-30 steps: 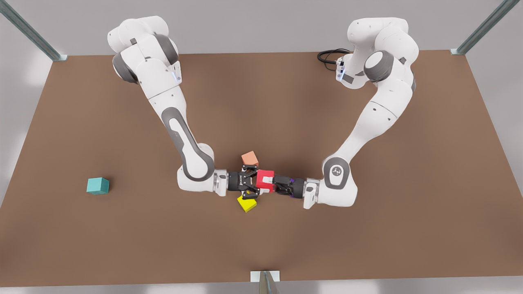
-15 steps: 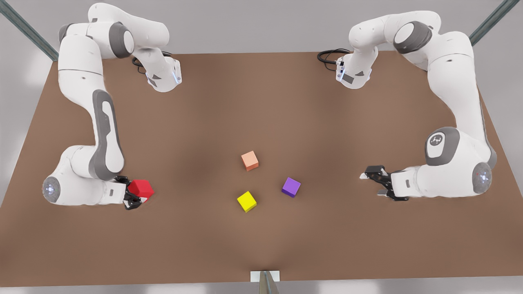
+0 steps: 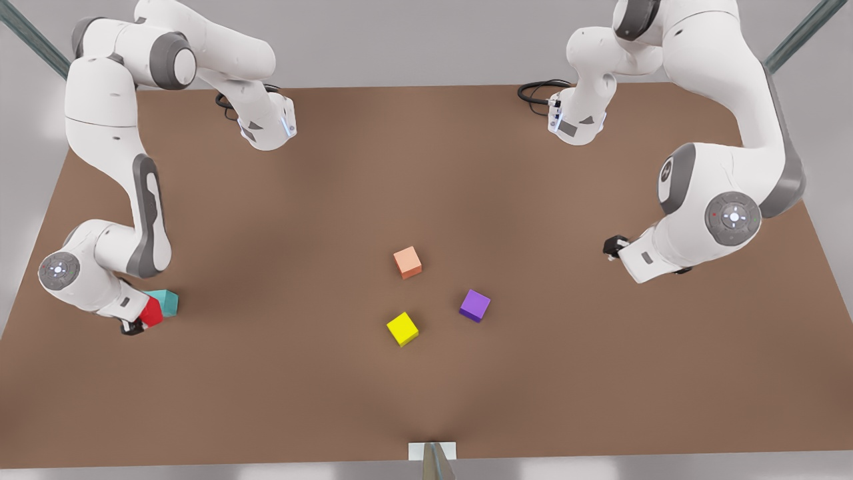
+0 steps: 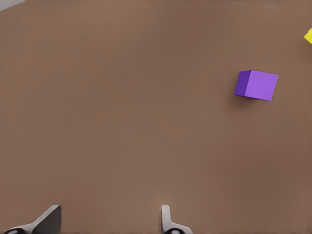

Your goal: Pick up red wooden cube and pass to hand red wooden cube and place in blue wooden cube

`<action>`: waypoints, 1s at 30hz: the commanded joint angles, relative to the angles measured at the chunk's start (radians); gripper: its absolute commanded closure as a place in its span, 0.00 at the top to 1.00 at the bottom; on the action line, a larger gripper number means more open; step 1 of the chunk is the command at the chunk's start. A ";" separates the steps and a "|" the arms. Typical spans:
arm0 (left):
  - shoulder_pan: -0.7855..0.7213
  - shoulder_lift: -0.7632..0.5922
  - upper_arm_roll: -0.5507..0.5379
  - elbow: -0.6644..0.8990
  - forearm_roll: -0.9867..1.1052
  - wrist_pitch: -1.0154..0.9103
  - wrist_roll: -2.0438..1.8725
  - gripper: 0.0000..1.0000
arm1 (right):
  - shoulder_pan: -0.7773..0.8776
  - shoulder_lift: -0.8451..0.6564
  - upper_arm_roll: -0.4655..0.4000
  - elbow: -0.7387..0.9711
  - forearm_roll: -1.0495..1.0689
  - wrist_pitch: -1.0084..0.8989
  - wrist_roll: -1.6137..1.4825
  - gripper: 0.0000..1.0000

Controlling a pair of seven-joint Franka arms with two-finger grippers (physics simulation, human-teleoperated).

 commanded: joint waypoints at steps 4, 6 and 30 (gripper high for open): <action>0.005 0.008 -0.003 0.010 -0.023 -0.007 -0.125 1.00 | -0.032 -0.006 0.000 -0.037 -0.007 0.098 0.044 0.50; 0.005 0.008 -0.003 0.010 -0.023 -0.009 -0.125 1.00 | -0.034 -0.012 0.000 -0.065 -0.007 0.096 0.041 0.50; -0.003 0.008 -0.005 0.008 -0.023 -0.022 -0.127 1.00 | -0.051 -0.038 0.003 -0.162 0.003 0.049 0.039 1.00</action>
